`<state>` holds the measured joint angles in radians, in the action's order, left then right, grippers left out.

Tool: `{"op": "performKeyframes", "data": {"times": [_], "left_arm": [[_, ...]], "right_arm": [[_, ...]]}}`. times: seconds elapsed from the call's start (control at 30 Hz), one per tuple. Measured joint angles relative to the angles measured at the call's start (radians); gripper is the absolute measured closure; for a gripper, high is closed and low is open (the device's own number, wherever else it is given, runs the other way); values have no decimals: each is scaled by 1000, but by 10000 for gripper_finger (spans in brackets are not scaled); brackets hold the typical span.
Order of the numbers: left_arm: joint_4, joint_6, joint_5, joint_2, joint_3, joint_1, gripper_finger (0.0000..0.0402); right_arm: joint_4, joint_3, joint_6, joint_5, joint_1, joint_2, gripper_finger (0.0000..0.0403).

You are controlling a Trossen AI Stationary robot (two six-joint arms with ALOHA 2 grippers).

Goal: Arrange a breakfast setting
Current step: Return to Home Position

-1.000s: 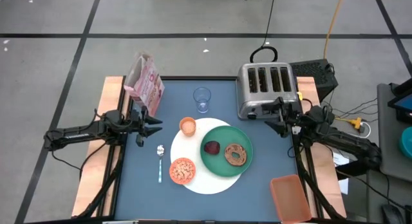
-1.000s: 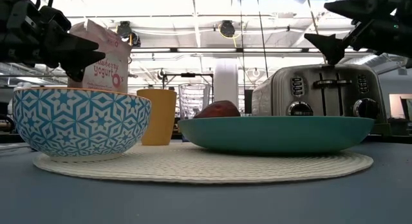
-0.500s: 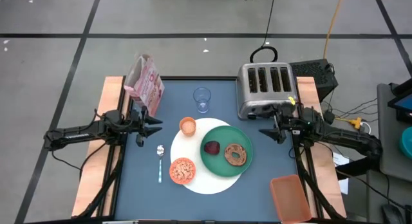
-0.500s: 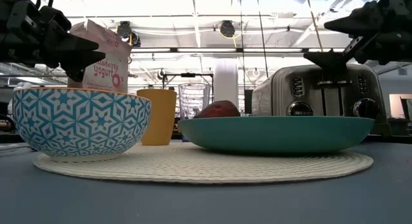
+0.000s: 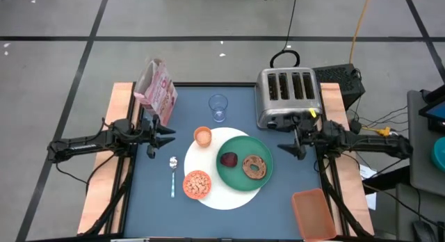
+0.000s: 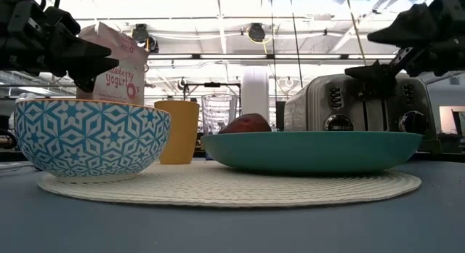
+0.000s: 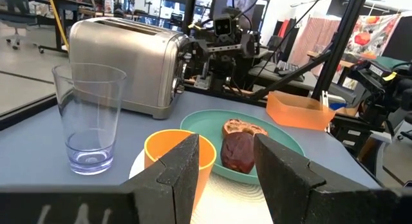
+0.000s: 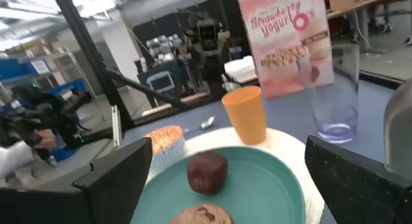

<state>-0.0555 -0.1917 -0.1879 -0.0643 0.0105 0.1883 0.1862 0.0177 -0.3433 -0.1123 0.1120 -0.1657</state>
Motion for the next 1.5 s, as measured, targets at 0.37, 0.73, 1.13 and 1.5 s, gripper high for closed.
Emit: {"op": "performKeyframes", "data": {"times": [0.37,0.73,1.13,1.5], "left_arm": [[5,1,0,0,0,0,247],[16,-11,0,0,0,0,247],[16,-23,0,0,0,0,247],[16,-23,0,0,0,0,247]], "right_arm": [[-101,0,148,30,-33,-12,7],[-159,0,224,34,-32,-19,7],[-155,0,206,33,-32,-19,7],[-154,0,206,33,-32,-19,7]]}}
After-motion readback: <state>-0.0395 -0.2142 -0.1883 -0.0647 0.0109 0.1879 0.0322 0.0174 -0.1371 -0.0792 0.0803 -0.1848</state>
